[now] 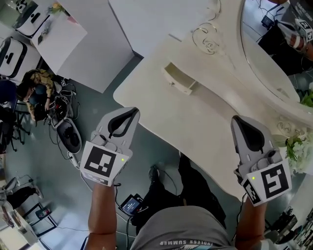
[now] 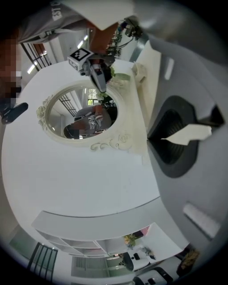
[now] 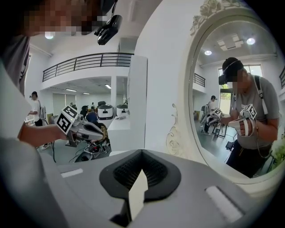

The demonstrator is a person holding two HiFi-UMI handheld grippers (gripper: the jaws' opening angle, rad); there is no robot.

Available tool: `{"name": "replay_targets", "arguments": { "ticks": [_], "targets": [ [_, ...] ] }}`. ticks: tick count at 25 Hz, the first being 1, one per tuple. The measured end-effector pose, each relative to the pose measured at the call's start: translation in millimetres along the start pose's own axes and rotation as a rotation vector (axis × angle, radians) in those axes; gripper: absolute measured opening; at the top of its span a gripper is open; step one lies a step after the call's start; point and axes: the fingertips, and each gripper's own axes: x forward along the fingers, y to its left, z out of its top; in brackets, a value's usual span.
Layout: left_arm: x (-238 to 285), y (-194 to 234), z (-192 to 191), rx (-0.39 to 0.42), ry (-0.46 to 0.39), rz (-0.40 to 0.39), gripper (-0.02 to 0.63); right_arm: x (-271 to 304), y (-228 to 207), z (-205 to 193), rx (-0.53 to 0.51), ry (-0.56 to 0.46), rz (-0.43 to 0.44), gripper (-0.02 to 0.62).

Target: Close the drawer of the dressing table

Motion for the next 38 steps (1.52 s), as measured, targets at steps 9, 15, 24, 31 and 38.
{"name": "replay_targets", "arguments": {
  "ticks": [9,15,24,31,38],
  "targets": [
    [52.9,17.4,-32.8,-0.003,0.027,-0.008,0.002,21.6,-13.4,-22.2,0.018,0.032,0.0,0.0],
    [89.9,20.6,-54.5,-0.012,0.061,-0.029,0.002,36.0,-24.9,-43.0,0.031,0.061,-0.001,0.0],
    [137.3,17.5,-76.1,-0.025,0.093,-0.07,0.003,50.0,-39.2,-64.3,0.046,0.09,-0.008,0.0],
    [173.6,10.2,-90.7,-0.03,0.11,-0.104,0.017,58.9,-49.4,-84.5,0.064,0.114,-0.012,0.0],
    [204.3,3.8,-104.9,-0.038,0.15,-0.127,0.038,64.7,-59.5,-100.8,0.076,0.134,-0.014,0.0]
  ]
}}
